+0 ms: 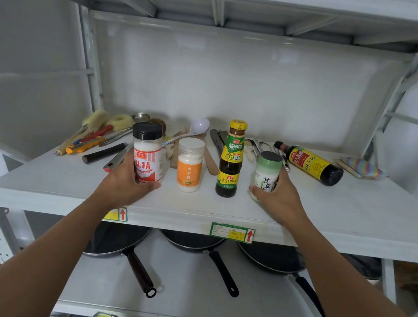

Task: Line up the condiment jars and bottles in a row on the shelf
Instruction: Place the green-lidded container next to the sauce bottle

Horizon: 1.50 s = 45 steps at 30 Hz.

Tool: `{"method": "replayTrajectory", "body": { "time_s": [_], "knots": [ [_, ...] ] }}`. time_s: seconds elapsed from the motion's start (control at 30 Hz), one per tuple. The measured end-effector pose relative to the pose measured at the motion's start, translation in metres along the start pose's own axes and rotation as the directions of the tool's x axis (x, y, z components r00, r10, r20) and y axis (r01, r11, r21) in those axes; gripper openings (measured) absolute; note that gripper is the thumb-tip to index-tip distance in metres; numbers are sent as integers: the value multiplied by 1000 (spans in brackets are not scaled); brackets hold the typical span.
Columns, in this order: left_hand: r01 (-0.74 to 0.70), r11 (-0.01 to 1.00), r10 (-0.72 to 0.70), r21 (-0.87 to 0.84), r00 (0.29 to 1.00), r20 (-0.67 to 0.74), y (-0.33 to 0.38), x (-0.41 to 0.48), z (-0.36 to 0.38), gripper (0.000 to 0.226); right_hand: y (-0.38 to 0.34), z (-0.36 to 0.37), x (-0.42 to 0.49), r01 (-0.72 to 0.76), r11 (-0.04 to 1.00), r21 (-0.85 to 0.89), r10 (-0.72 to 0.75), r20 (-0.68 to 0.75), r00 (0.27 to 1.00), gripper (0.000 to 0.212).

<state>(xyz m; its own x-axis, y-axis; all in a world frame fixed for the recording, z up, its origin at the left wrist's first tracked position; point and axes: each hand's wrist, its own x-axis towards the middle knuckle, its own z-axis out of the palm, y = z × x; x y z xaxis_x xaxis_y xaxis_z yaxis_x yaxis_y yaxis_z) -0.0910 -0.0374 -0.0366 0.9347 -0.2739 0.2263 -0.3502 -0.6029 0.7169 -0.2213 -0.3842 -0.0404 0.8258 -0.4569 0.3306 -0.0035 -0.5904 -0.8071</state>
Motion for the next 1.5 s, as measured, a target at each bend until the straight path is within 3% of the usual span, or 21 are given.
{"method": "replayTrajectory", "body": {
  "time_s": [1.5],
  "knots": [
    [15,999,-16,38,1000,12,-1,2,1,95,5,3,4,-1,999,-32,1,3,1000,75]
  ]
}}
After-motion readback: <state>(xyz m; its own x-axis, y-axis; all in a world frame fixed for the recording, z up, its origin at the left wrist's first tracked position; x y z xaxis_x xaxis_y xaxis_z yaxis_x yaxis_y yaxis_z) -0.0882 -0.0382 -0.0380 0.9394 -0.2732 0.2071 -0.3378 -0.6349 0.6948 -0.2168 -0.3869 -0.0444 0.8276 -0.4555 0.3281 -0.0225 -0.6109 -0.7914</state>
